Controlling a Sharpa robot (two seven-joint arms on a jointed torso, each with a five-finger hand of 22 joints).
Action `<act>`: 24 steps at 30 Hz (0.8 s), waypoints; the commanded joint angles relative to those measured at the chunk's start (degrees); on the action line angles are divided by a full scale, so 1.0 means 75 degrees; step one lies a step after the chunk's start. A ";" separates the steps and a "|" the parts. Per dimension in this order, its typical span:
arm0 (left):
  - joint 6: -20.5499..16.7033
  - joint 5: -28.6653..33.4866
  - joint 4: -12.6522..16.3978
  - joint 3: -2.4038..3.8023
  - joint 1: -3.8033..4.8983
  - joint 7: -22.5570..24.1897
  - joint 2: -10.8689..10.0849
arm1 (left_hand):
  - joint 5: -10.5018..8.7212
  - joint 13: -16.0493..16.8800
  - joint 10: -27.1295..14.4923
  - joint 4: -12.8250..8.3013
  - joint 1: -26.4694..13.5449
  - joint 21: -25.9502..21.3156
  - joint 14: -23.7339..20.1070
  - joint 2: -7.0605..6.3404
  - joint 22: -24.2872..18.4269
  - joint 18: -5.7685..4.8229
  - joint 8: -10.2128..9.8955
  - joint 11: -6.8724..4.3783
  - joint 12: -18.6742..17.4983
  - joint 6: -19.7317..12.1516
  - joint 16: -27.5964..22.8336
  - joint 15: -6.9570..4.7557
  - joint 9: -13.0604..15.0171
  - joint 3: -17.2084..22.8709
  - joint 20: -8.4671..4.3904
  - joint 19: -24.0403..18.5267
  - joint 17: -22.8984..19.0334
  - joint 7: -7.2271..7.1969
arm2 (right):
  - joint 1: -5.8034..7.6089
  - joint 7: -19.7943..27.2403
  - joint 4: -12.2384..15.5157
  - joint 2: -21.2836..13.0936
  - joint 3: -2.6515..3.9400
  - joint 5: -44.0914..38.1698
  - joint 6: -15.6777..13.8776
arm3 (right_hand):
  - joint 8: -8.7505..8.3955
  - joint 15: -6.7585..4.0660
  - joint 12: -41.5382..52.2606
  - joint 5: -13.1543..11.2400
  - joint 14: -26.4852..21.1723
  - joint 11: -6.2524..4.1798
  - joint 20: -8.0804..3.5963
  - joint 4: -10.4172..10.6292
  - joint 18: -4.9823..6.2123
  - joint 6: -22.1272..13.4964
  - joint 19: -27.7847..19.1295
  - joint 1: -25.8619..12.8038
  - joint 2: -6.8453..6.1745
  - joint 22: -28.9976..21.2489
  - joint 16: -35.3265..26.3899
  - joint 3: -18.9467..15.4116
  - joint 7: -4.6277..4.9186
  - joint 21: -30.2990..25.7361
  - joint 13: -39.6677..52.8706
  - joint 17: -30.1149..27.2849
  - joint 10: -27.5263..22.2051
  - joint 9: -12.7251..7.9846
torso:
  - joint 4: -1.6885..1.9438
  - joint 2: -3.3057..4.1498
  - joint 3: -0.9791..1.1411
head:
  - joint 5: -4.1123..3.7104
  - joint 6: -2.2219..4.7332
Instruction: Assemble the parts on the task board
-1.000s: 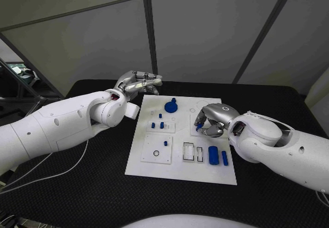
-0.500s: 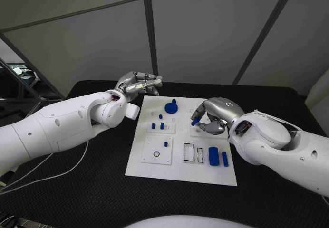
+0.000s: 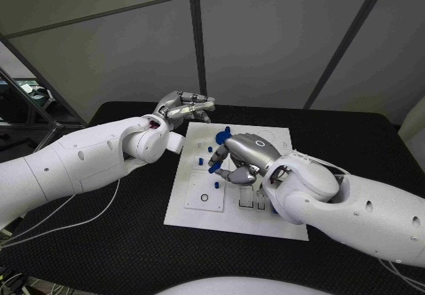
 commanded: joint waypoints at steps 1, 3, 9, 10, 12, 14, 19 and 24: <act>0.0115 0.0026 -0.0007 0.0007 0.0015 0.0037 0.0008 | -0.0049 0.0001 -0.0044 -0.0004 0.0000 -0.0027 -0.0021 0.0000 -0.0011 -0.0106 -0.0040 0.0034 -0.0050 -0.0064 -0.0045 0.0028 -0.0012 -0.0027 0.0009 0.0031 -0.0012 0.0008 | -0.0003 0.0401 -0.0134 0.0170 -0.0113 0.0218 0.0118 | -0.0047 -0.0030 -0.0059 0.0029 0.0008 -0.0059 -0.0045 -0.0028 -0.0050 -0.0019 0.0241 0.0082 0.0064 0.0854 -0.0003 0.0009 0.0052 -0.0003 0.0006 -0.0019 0.0078 0.0053 | -0.0009 0.0007 -0.0008 | 0.0053 -0.0023; 0.0115 0.0026 -0.0006 0.0007 0.0016 0.0038 0.0012 | -0.0049 0.0001 -0.0044 -0.0004 0.0000 -0.0027 -0.0021 0.0000 -0.0011 -0.0106 -0.0040 0.0034 -0.0050 -0.0064 -0.0045 0.0028 -0.0012 -0.0027 0.0009 0.0031 -0.0012 0.0008 | -0.0014 0.0456 -0.0240 0.0306 -0.0219 0.0247 0.0227 | -0.0054 -0.0029 -0.0067 0.0030 0.0006 -0.0056 -0.0045 -0.0029 -0.0049 -0.0026 0.0239 0.0080 0.0066 0.0850 -0.0004 0.0012 0.0054 -0.0007 0.0005 -0.0022 0.0073 0.0053 | -0.0010 0.0003 -0.0009 | 0.0065 -0.0033; 0.0124 0.0026 0.0004 0.0008 0.0019 0.0039 0.0029 | -0.0050 0.0002 -0.0047 0.0008 -0.0021 -0.0042 -0.0022 -0.0002 -0.0021 -0.0108 -0.0038 0.0039 -0.0049 -0.0069 -0.0052 0.0034 -0.0013 -0.0048 0.0014 0.0032 -0.0012 0.0012 | -0.0054 0.0543 -0.0589 0.0575 -0.0420 0.0321 0.0565 | -0.0091 -0.0018 -0.0120 0.0029 -0.0002 -0.0038 -0.0039 -0.0037 -0.0048 -0.0063 0.0235 0.0069 0.0083 0.0844 -0.0012 0.0031 0.0070 -0.0014 0.0001 -0.0039 0.0040 0.0055 | -0.0022 0.0002 0.0006 | 0.0127 -0.0072; 0.0126 0.0026 0.0002 0.0008 0.0019 0.0039 0.0033 | -0.0050 0.0002 -0.0047 0.0008 -0.0021 -0.0042 -0.0022 -0.0002 -0.0021 -0.0108 -0.0038 0.0039 -0.0049 -0.0069 -0.0052 0.0034 -0.0013 -0.0048 0.0014 0.0032 -0.0012 0.0012 | -0.0063 0.0551 -0.0638 0.0607 -0.0443 0.0326 0.0613 | -0.0095 -0.0016 -0.0126 0.0028 -0.0003 -0.0035 -0.0038 -0.0037 -0.0047 -0.0067 0.0233 0.0067 0.0084 0.0841 -0.0013 0.0032 0.0072 -0.0016 0.0000 -0.0041 0.0036 0.0055 | -0.0026 0.0001 0.0009 | 0.0136 -0.0076; 0.0128 0.0026 0.0000 0.0008 0.0020 0.0039 0.0040 | -0.0050 0.0002 -0.0047 0.0008 -0.0021 -0.0042 -0.0022 -0.0002 -0.0021 -0.0108 -0.0038 0.0039 -0.0049 -0.0069 -0.0052 0.0034 -0.0013 -0.0048 0.0014 0.0032 -0.0012 0.0012 | -0.0085 0.0564 -0.0720 0.0664 -0.0479 0.0336 0.0723 | -0.0101 -0.0014 -0.0134 0.0027 -0.0004 -0.0032 -0.0037 -0.0038 -0.0046 -0.0073 0.0231 0.0064 0.0085 0.0836 -0.0014 0.0033 0.0075 -0.0020 -0.0001 -0.0043 0.0029 0.0055 | -0.0016 0.0005 0.0015 | 0.0169 -0.0103; 0.0125 0.0026 -0.0003 0.0008 0.0020 0.0036 0.0045 | -0.0050 0.0002 -0.0047 0.0008 -0.0021 -0.0042 -0.0022 -0.0002 -0.0021 -0.0108 -0.0038 0.0039 -0.0049 -0.0069 -0.0052 0.0034 -0.0013 -0.0048 0.0014 0.0032 -0.0012 0.0012 | -0.0099 0.0563 -0.0771 0.0699 -0.0497 0.0340 0.0817 | -0.0112 -0.0010 -0.0150 0.0024 -0.0005 -0.0027 -0.0034 -0.0040 -0.0047 -0.0084 0.0233 0.0057 0.0085 0.0841 -0.0011 0.0035 0.0080 -0.0017 -0.0002 -0.0040 0.0018 0.0056 | -0.0017 0.0008 0.0020 | 0.0180 -0.0110; 0.0125 0.0026 -0.0015 0.0008 0.0020 0.0036 0.0060 | -0.0050 0.0002 -0.0047 0.0008 -0.0021 -0.0042 -0.0022 -0.0002 -0.0021 -0.0108 -0.0038 0.0039 -0.0049 -0.0069 -0.0052 0.0034 -0.0013 -0.0048 0.0014 0.0032 -0.0012 0.0012 | -0.0114 0.0515 -0.0867 0.0738 -0.0518 0.0304 0.0993 | -0.0119 -0.0007 -0.0159 0.0022 -0.0004 -0.0024 -0.0032 -0.0041 -0.0049 -0.0091 0.0235 0.0053 0.0086 0.0846 -0.0006 0.0037 0.0083 -0.0013 -0.0003 -0.0033 0.0011 0.0056 | -0.0023 -0.0001 0.0016 | 0.0192 -0.0128; 0.0124 0.0026 -0.0026 0.0008 0.0020 0.0042 0.0072 | -0.0050 0.0002 -0.0047 0.0008 -0.0021 -0.0042 -0.0022 -0.0002 -0.0021 -0.0108 -0.0038 0.0039 -0.0049 -0.0069 -0.0052 0.0034 -0.0013 -0.0048 0.0014 0.0032 -0.0012 0.0012 | -0.0119 0.0479 -0.0893 0.0732 -0.0524 0.0280 0.1151 | -0.0124 -0.0005 -0.0167 0.0020 -0.0002 -0.0021 -0.0031 -0.0041 -0.0052 -0.0095 0.0241 0.0049 0.0087 0.0859 0.0000 0.0037 0.0085 -0.0003 -0.0004 -0.0023 0.0007 0.0056 | -0.0026 0.0003 0.0016 | 0.0196 -0.0129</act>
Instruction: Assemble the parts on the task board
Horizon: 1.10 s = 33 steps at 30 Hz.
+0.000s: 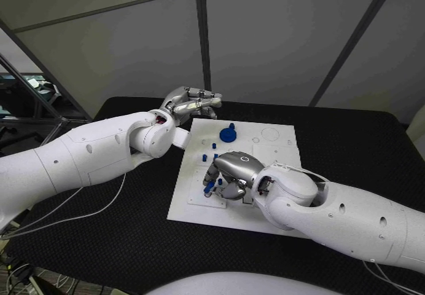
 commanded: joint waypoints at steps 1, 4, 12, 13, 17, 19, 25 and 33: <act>0.0081 0.0025 -0.0004 0.0006 0.0014 0.0043 0.0017 | -0.0050 0.0002 -0.0020 0.0008 -0.0021 -0.0042 -0.0022 -0.0002 -0.0012 -0.0108 -0.0038 0.0011 -0.0049 -0.0041 -0.0052 0.0034 -0.0007 -0.0048 0.0014 0.0032 -0.0013 -0.0016 | 0.0006 0.0049 0.0010 -0.0001 -0.0001 -0.0003 0.0389 | -0.0020 -0.0005 -0.0049 0.0025 -0.0002 -0.0020 -0.0031 -0.0011 -0.0053 0.0004 0.0242 -0.0002 0.0038 0.0862 0.0002 0.0029 0.0045 0.0000 0.0012 0.0012 0.0007 -0.0001 | -0.0003 -0.0001 -0.0001 | 0.0001 -0.0001; 0.0081 0.0025 -0.0011 0.0006 0.0014 0.0041 0.0020 | -0.0050 0.0002 -0.0020 0.0008 -0.0021 -0.0042 -0.0022 -0.0002 -0.0012 -0.0108 -0.0038 0.0011 -0.0049 -0.0041 -0.0052 0.0034 -0.0007 -0.0048 0.0014 0.0032 -0.0013 -0.0016 | 0.0005 0.0052 0.0035 -0.0002 -0.0003 -0.0008 0.0480 | -0.0020 -0.0005 -0.0049 0.0025 -0.0002 -0.0020 -0.0031 -0.0011 -0.0053 0.0004 0.0242 -0.0002 0.0038 0.0862 0.0002 0.0029 0.0045 0.0000 0.0012 0.0012 0.0007 -0.0001 | 0.0000 0.0001 -0.0006 | 0.0001 -0.0004; 0.0081 0.0025 -0.0019 0.0006 0.0014 0.0039 0.0018 | -0.0050 0.0002 -0.0020 0.0008 -0.0021 -0.0042 -0.0022 -0.0002 -0.0012 -0.0108 -0.0038 0.0011 -0.0049 -0.0041 -0.0052 0.0034 -0.0007 -0.0048 0.0014 0.0032 -0.0013 -0.0016 | -0.0001 -0.0061 0.0012 -0.0002 -0.0006 -0.0072 0.0559 | -0.0024 -0.0002 -0.0058 0.0018 -0.0003 -0.0017 -0.0028 -0.0010 -0.0052 0.0004 0.0241 -0.0013 0.0035 0.0860 -0.0001 0.0025 0.0047 -0.0002 0.0012 0.0004 0.0004 0.0002 | 0.0003 -0.0003 -0.0008 | -0.0001 -0.0009; 0.0081 0.0025 -0.0020 0.0006 0.0014 0.0039 0.0018 | -0.0050 0.0002 -0.0020 0.0008 -0.0021 -0.0042 -0.0022 -0.0002 -0.0012 -0.0108 -0.0038 0.0011 -0.0049 -0.0041 -0.0052 0.0034 -0.0007 -0.0048 0.0014 0.0032 -0.0013 -0.0016 | -0.0001 -0.0089 0.0002 0.0000 -0.0007 -0.0094 0.0559 | -0.0024 -0.0001 -0.0059 0.0017 -0.0004 -0.0016 -0.0028 -0.0009 -0.0052 0.0004 0.0241 -0.0015 0.0035 0.0859 -0.0002 0.0024 0.0047 -0.0003 0.0012 0.0003 0.0004 0.0002 | 0.0001 -0.0005 -0.0008 | 0.0001 -0.0007; 0.0079 0.0025 -0.0022 0.0006 0.0013 0.0039 0.0015 | -0.0050 0.0002 -0.0020 0.0008 -0.0021 -0.0042 -0.0022 -0.0002 -0.0012 -0.0108 -0.0038 0.0011 -0.0049 -0.0041 -0.0052 0.0034 -0.0007 -0.0048 0.0014 0.0032 -0.0013 -0.0016 | -0.0002 -0.0149 -0.0034 0.0017 -0.0008 -0.0140 0.0531 | -0.0025 0.0000 -0.0062 0.0014 -0.0004 -0.0015 -0.0027 -0.0007 -0.0051 0.0005 0.0239 -0.0022 0.0035 0.0856 -0.0004 0.0022 0.0049 -0.0006 0.0013 -0.0001 0.0004 0.0003 | -0.0002 -0.0005 -0.0007 | -0.0002 -0.0004; 0.0081 0.0025 -0.0021 0.0006 0.0013 0.0039 0.0014 | -0.0050 0.0002 -0.0020 0.0008 -0.0021 -0.0042 -0.0022 -0.0002 -0.0012 -0.0108 -0.0038 0.0011 -0.0049 -0.0041 -0.0052 0.0034 -0.0007 -0.0048 0.0014 0.0032 -0.0013 -0.0016 | -0.0003 -0.0168 -0.0052 0.0033 -0.0008 -0.0155 0.0514 | -0.0026 0.0001 -0.0065 0.0011 -0.0006 -0.0014 -0.0026 -0.0006 -0.0050 0.0006 0.0236 -0.0026 0.0035 0.0851 -0.0008 0.0020 0.0049 -0.0010 0.0013 -0.0009 0.0003 0.0004 | -0.0002 -0.0005 -0.0007 | -0.0002 -0.0004; 0.0080 0.0025 -0.0027 0.0006 0.0013 0.0036 0.0017 | -0.0050 0.0002 -0.0020 0.0008 -0.0021 -0.0042 -0.0022 -0.0002 -0.0012 -0.0108 -0.0038 0.0011 -0.0049 -0.0041 -0.0052 0.0034 -0.0007 -0.0048 0.0014 0.0032 -0.0013 -0.0016 | -0.0004 -0.0176 -0.0068 0.0096 -0.0044 -0.0172 0.0522 | -0.0031 0.0004 -0.0075 0.0005 -0.0010 -0.0011 -0.0023 -0.0004 -0.0047 0.0005 0.0230 -0.0041 0.0029 0.0840 -0.0017 0.0014 0.0050 -0.0020 0.0013 -0.0025 0.0000 0.0007 | 0.0000 -0.0006 -0.0008 | -0.0021 0.0021; 0.0079 0.0025 -0.0028 0.0006 0.0014 0.0025 0.0019 | -0.0050 0.0003 -0.0022 0.0020 -0.0038 -0.0064 -0.0019 0.0004 -0.0025 -0.0108 -0.0036 0.0012 -0.0046 -0.0046 -0.0059 0.0037 -0.0008 -0.0068 0.0018 0.0037 -0.0012 -0.0016 | -0.0004 0.0015 -0.0087 0.0197 -0.0167 -0.0089 0.0441 | -0.0194 0.0167 -0.0408 -0.0095 -0.0049 0.0174 0.0093 0.0038 -0.0023 -0.0355 0.0165 -0.0373 -0.0263 0.0729 -0.0078 -0.0095 0.0172 -0.0123 -0.0096 -0.0148 -0.0539 -0.0051 | 0.0001 0.0000 -0.0008 | -0.0038 0.0046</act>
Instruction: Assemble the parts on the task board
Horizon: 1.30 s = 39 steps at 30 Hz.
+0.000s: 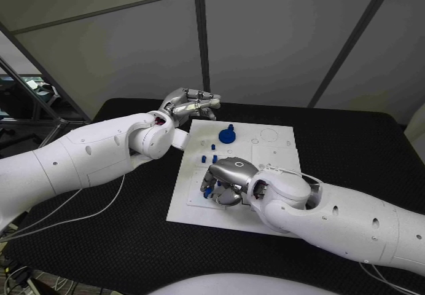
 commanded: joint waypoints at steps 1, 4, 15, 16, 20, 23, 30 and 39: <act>0.0074 0.0025 0.0005 0.0007 0.0015 0.0026 0.0009 | -0.0050 0.0003 -0.0023 -0.0013 -0.0037 -0.0005 -0.0019 0.0004 -0.0007 -0.0108 -0.0036 0.0012 -0.0046 -0.0047 -0.0027 0.0037 -0.0010 -0.0035 0.0018 0.0037 -0.0007 -0.0016 | -0.0022 0.0154 -0.0020 0.0039 -0.0049 0.0044 0.0020 | -0.0032 0.0112 -0.0095 -0.0078 -0.0006 0.0090 0.0102 0.0015 -0.0012 -0.0175 0.0126 -0.0231 -0.0129 0.0687 -0.0052 -0.0097 0.0047 -0.0084 -0.0098 -0.0068 -0.0323 -0.0067 | 0.0003 0.0008 0.0003 | -0.0002 0.0008; 0.0075 0.0025 0.0004 0.0007 0.0015 0.0024 0.0009 | -0.0050 0.0003 -0.0023 -0.0013 -0.0037 -0.0005 -0.0019 0.0004 -0.0007 -0.0108 -0.0036 0.0012 -0.0046 -0.0047 -0.0027 0.0037 -0.0010 -0.0035 0.0018 0.0037 -0.0007 -0.0016 | -0.0022 0.0228 -0.0027 0.0054 -0.0060 0.0093 -0.0119 | -0.0032 0.0172 -0.0095 -0.0087 -0.0028 0.0164 0.0174 0.0032 0.0036 -0.0348 0.0033 -0.0350 -0.0268 0.0507 -0.0088 -0.0233 0.0060 -0.0242 -0.0117 -0.0139 -0.0676 -0.0104 | 0.0001 0.0004 0.0004 | -0.0007 0.0014; 0.0080 0.0025 0.0000 0.0006 0.0014 0.0021 -0.0008 | -0.0050 0.0003 -0.0023 -0.0013 -0.0037 -0.0005 -0.0019 0.0004 -0.0007 -0.0108 -0.0036 0.0012 -0.0046 -0.0047 -0.0027 0.0037 -0.0010 -0.0035 0.0018 0.0037 -0.0007 -0.0016 | -0.0025 0.0555 0.0048 -0.0104 -0.0069 0.0372 -0.1356 | -0.0015 0.0341 -0.0025 -0.0087 -0.0151 0.0377 0.0371 0.0042 0.0186 -0.0938 -0.0244 -0.0068 -0.0330 -0.0095 -0.0299 -0.1222 0.0195 -0.0794 -0.0118 -0.0540 -0.1897 -0.0267 | 0.0000 0.0006 0.0014 | -0.0011 0.0043; 0.0080 0.0025 0.0000 0.0006 0.0014 0.0019 -0.0012 | -0.0050 0.0003 -0.0023 -0.0013 -0.0037 -0.0005 -0.0019 0.0004 -0.0007 -0.0108 -0.0036 0.0012 -0.0046 -0.0047 -0.0027 0.0037 -0.0010 -0.0035 0.0018 0.0037 -0.0007 -0.0016 | -0.0027 0.0587 0.0090 -0.0156 -0.0068 0.0390 -0.1462 | -0.0015 0.0344 -0.0016 -0.0087 -0.0161 0.0380 0.0374 0.0056 0.0195 -0.0942 -0.0260 -0.0042 -0.0333 -0.0130 -0.0319 -0.1283 0.0194 -0.0827 -0.0116 -0.0574 -0.1916 -0.0268 | -0.0003 0.0007 0.0014 | -0.0016 0.0050; 0.0079 0.0025 -0.0008 0.0005 0.0013 0.0016 -0.0032 | -0.0050 0.0003 -0.0023 -0.0013 -0.0037 -0.0005 -0.0019 0.0004 -0.0007 -0.0108 -0.0036 0.0012 -0.0046 -0.0047 -0.0027 0.0037 -0.0010 -0.0035 0.0018 0.0037 -0.0007 -0.0016 | -0.0030 0.0716 0.0387 -0.0527 -0.0064 0.0534 -0.1895 | -0.0010 0.0344 0.0033 -0.0082 -0.0175 0.0370 0.0375 0.0107 0.0205 -0.0938 -0.0272 0.0025 -0.0333 -0.0170 -0.0350 -0.1441 0.0207 -0.0867 -0.0108 -0.0633 -0.1902 -0.0267 | -0.0009 -0.0001 0.0012 | -0.0051 0.0080; 0.0075 0.0025 -0.0019 0.0002 0.0012 0.0015 -0.0047 | -0.0050 0.0003 -0.0023 -0.0013 -0.0037 -0.0005 -0.0019 0.0004 -0.0007 -0.0108 -0.0036 0.0012 -0.0046 -0.0047 -0.0027 0.0037 -0.0010 -0.0035 0.0018 0.0037 -0.0007 -0.0016 | -0.0019 0.0742 0.0668 -0.0916 -0.0036 0.0837 -0.2115 | -0.0008 0.0323 0.0124 -0.0083 -0.0162 0.0339 0.0362 0.0163 0.0200 -0.0928 -0.0253 0.0059 -0.0312 -0.0154 -0.0348 -0.1541 0.0208 -0.0856 -0.0096 -0.0639 -0.1768 -0.0267 | -0.0022 -0.0013 0.0011 | -0.0088 0.0107; 0.0077 0.0025 0.0004 -0.0041 0.0011 0.0008 -0.0104 | -0.0051 0.0003 -0.0024 -0.0014 -0.0037 -0.0009 -0.0019 0.0003 -0.0010 -0.0108 -0.0035 0.0012 -0.0046 -0.0048 -0.0029 0.0037 -0.0010 -0.0039 0.0019 0.0039 -0.0007 -0.0016 | 0.0121 0.0140 0.1108 -0.2096 0.0391 0.2151 -0.1966 | 0.0067 0.0121 0.0876 -0.0093 -0.0016 0.0041 0.0217 0.0501 0.0117 -0.0633 -0.0050 -0.0285 -0.0189 0.0198 -0.0059 -0.1653 0.0089 -0.0550 0.0148 -0.0215 -0.0231 -0.0223 | -0.0023 -0.0038 -0.0017 | -0.0460 0.0191; 0.0061 0.0025 0.0119 -0.0099 0.0011 0.0003 -0.0212 | -0.0052 0.0004 -0.0026 -0.0013 -0.0041 -0.0021 -0.0018 -0.0003 -0.0017 -0.0107 -0.0035 0.0012 -0.0045 -0.0052 -0.0033 0.0037 -0.0011 -0.0053 0.0020 0.0043 -0.0006 -0.0016 | 0.0195 -0.1421 0.1694 -0.3672 0.0572 0.3033 -0.1511 | 0.0464 -0.0475 0.3596 0.0108 0.0272 -0.0681 -0.0417 0.1775 -0.0166 0.0200 0.0491 -0.1412 -0.0448 0.1315 0.0927 -0.2508 -0.0518 0.0433 0.2535 0.1169 0.1681 0.0427 | -0.0119 -0.0062 -0.0043 | -0.0893 0.0215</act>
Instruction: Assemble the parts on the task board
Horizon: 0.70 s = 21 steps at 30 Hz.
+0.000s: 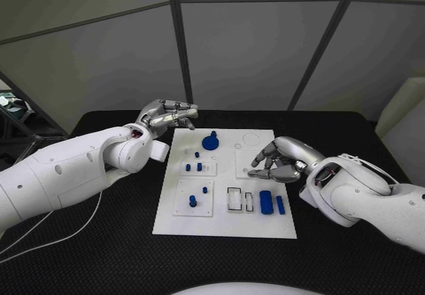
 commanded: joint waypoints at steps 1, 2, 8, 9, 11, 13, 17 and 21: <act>0.0054 0.0024 0.0060 -0.0003 0.0013 0.0019 -0.0013 | -0.0052 0.0004 -0.0026 -0.0013 -0.0041 -0.0021 -0.0018 -0.0003 -0.0009 -0.0107 -0.0034 0.0013 -0.0045 -0.0052 -0.0033 0.0037 -0.0012 -0.0053 0.0021 0.0043 -0.0008 -0.0016 | 0.0014 -0.1144 0.0264 -0.0287 0.0017 0.0683 0.0233 | 0.0081 -0.0049 0.1702 0.0082 0.0208 -0.0115 -0.0120 0.0443 -0.0169 0.0087 0.0508 -0.0100 0.0000 0.1356 0.0158 -0.0305 -0.0065 0.0119 0.1808 0.0206 0.0033 0.0330 | -0.0073 -0.0020 -0.0020 | -0.0140 -0.0006; 0.0054 0.0024 0.0069 -0.0006 0.0013 0.0020 -0.0017 | -0.0052 0.0004 -0.0026 -0.0013 -0.0041 -0.0021 -0.0018 -0.0003 -0.0009 -0.0107 -0.0034 0.0013 -0.0045 -0.0052 -0.0033 0.0037 -0.0012 -0.0053 0.0021 0.0043 -0.0008 -0.0016 | 0.0013 -0.1294 0.0333 -0.0387 0.0020 0.0669 0.0262 | 0.0087 -0.0095 0.2259 0.0092 0.0207 -0.0127 -0.0106 0.0567 -0.0180 0.0058 0.0520 -0.0049 0.0006 0.1388 0.0200 -0.0388 -0.0034 0.0144 0.2440 0.0265 -0.0056 0.0452 | -0.0082 -0.0020 -0.0020 | -0.0153 -0.0008; 0.0058 0.0024 0.0127 -0.0022 0.0012 0.0024 -0.0043 | -0.0052 0.0004 -0.0026 -0.0013 -0.0041 -0.0021 -0.0018 -0.0003 -0.0009 -0.0107 -0.0034 0.0013 -0.0045 -0.0052 -0.0033 0.0037 -0.0012 -0.0053 0.0021 0.0043 -0.0008 -0.0016 | -0.0152 -0.2116 0.0711 -0.0715 -0.0006 0.0011 0.0492 | 0.0127 -0.0093 0.4139 0.0134 0.0219 -0.0102 -0.0120 0.1270 -0.0209 -0.0083 0.0569 0.0181 -0.0037 0.1513 0.0377 -0.1023 -0.0091 0.0243 0.4597 0.0511 -0.0369 0.1163 | -0.0129 -0.0042 -0.0021 | -0.0222 -0.0070; 0.0059 0.0024 0.0132 -0.0024 0.0011 0.0026 -0.0048 | -0.0052 0.0004 -0.0026 -0.0013 -0.0041 -0.0021 -0.0018 -0.0003 -0.0009 -0.0107 -0.0034 0.0013 -0.0045 -0.0052 -0.0033 0.0037 -0.0012 -0.0053 0.0021 0.0043 -0.0008 -0.0016 | -0.0182 -0.2237 0.0738 -0.0724 -0.0015 -0.0126 0.0546 | 0.0133 -0.0094 0.4290 0.0151 0.0224 -0.0100 -0.0119 0.1385 -0.0214 -0.0100 0.0578 0.0224 -0.0032 0.1534 0.0404 -0.1131 -0.0099 0.0259 0.4786 0.0551 -0.0399 0.1281 | -0.0130 -0.0036 -0.0016 | -0.0237 -0.0069; 0.0057 0.0024 0.0137 -0.0028 0.0011 0.0026 -0.0056 | -0.0052 0.0005 -0.0026 -0.0010 -0.0047 -0.0027 -0.0017 -0.0006 -0.0013 -0.0107 -0.0033 0.0013 -0.0044 -0.0052 -0.0035 0.0038 -0.0012 -0.0061 0.0022 0.0045 -0.0007 -0.0015 | -0.0265 -0.2443 0.0773 -0.0722 -0.0036 -0.0335 0.0627 | 0.0136 -0.0100 0.4453 0.0183 0.0228 -0.0097 -0.0114 0.1448 -0.0221 -0.0130 0.0588 0.0211 -0.0023 0.1559 0.0438 -0.1312 -0.0099 0.0279 0.5009 0.0602 -0.0444 0.1452 | -0.0133 -0.0039 -0.0014 | -0.0242 -0.0070; 0.0058 0.0024 0.0139 -0.0032 0.0010 0.0027 -0.0060 | -0.0052 0.0005 -0.0026 -0.0010 -0.0047 -0.0027 -0.0017 -0.0006 -0.0013 -0.0107 -0.0033 0.0013 -0.0044 -0.0052 -0.0035 0.0038 -0.0012 -0.0061 0.0022 0.0045 -0.0007 -0.0015 | -0.0382 -0.2588 0.0821 -0.0714 -0.0049 -0.0482 0.0664 | 0.0139 -0.0104 0.4522 0.0234 0.0228 -0.0088 -0.0111 0.1473 -0.0225 -0.0146 0.0593 0.0141 -0.0007 0.1571 0.0452 -0.1445 -0.0104 0.0289 0.5115 0.0621 -0.0473 0.1562 | -0.0119 -0.0046 -0.0026 | -0.0260 -0.0085; 0.0063 0.0024 0.0139 -0.0036 0.0010 0.0032 -0.0062 | -0.0052 0.0005 -0.0026 -0.0010 -0.0047 -0.0027 -0.0017 -0.0006 -0.0013 -0.0107 -0.0033 0.0013 -0.0044 -0.0052 -0.0035 0.0038 -0.0012 -0.0061 0.0022 0.0045 -0.0007 -0.0015 | -0.0560 -0.2769 0.0880 -0.0634 -0.0063 -0.0781 0.0638 | 0.0134 -0.0107 0.4594 0.0624 0.0221 -0.0088 -0.0108 0.1485 -0.0228 -0.0191 0.0598 0.0023 0.0035 0.1584 0.0460 -0.1737 -0.0107 0.0297 0.5277 0.0622 -0.0536 0.1816 | -0.0088 -0.0039 -0.0028 | -0.0288 -0.0079; 0.0063 0.0024 0.0128 -0.0038 0.0009 0.0033 -0.0066 | -0.0052 0.0005 -0.0026 -0.0010 -0.0047 -0.0027 -0.0017 -0.0006 -0.0013 -0.0107 -0.0033 0.0013 -0.0044 -0.0052 -0.0035 0.0038 -0.0012 -0.0061 0.0022 0.0045 -0.0007 -0.0015 | -0.0630 -0.2857 0.0853 -0.0534 -0.0068 -0.0931 0.0648 | 0.0138 -0.0107 0.4625 0.0694 0.0222 -0.0090 -0.0110 0.1483 -0.0231 -0.0194 0.0604 0.0019 0.0055 0.1599 0.0469 -0.1823 -0.0113 0.0308 0.5342 0.0635 -0.0545 0.1917 | -0.0087 -0.0035 -0.0028 | -0.0275 -0.0079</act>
